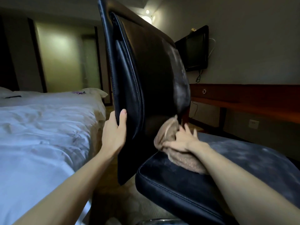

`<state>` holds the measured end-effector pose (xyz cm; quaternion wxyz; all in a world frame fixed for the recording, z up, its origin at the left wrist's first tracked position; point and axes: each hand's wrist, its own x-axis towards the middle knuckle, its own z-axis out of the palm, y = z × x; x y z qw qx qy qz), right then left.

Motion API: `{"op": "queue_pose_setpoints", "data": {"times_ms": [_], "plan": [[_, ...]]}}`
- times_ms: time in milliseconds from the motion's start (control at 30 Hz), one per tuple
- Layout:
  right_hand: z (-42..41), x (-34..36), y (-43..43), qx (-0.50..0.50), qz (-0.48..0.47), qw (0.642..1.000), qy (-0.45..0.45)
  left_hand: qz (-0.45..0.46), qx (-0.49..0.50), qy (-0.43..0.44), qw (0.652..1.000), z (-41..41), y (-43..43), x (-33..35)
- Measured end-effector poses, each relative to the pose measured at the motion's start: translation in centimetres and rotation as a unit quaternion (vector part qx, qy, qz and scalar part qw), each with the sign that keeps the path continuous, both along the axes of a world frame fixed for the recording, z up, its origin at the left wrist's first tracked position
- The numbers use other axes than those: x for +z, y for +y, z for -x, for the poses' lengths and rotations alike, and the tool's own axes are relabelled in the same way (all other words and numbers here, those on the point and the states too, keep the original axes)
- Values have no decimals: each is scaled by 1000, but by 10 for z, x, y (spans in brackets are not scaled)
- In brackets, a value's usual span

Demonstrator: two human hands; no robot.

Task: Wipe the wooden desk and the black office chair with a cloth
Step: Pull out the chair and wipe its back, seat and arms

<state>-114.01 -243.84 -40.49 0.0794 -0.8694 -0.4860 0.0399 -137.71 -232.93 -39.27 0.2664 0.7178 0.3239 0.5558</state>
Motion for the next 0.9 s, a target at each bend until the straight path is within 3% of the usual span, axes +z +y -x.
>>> {"op": "queue_pose_setpoints", "data": {"times_ms": [67,267,533,633,733,800,900], "plan": [[1,-29,12,12,49,999,7,14,-8,-28,999,0,-2,-5],[-3,-34,17,36,40,998,29,0,14,-131,991,-25,-6,-15],[65,-33,-21,107,-49,992,-52,-8,-11,-136,991,-23,-5,-13],[92,-28,-41,132,-100,985,57,-5,-33,-104,994,-15,-6,-11],[96,-13,-56,152,-205,950,180,5,-60,-47,997,2,-7,-12],[82,2,-61,110,-281,943,141,7,-54,-21,998,15,-12,-20],[50,24,-66,-7,-325,945,-19,-19,-3,-48,999,29,-28,-43]]}}
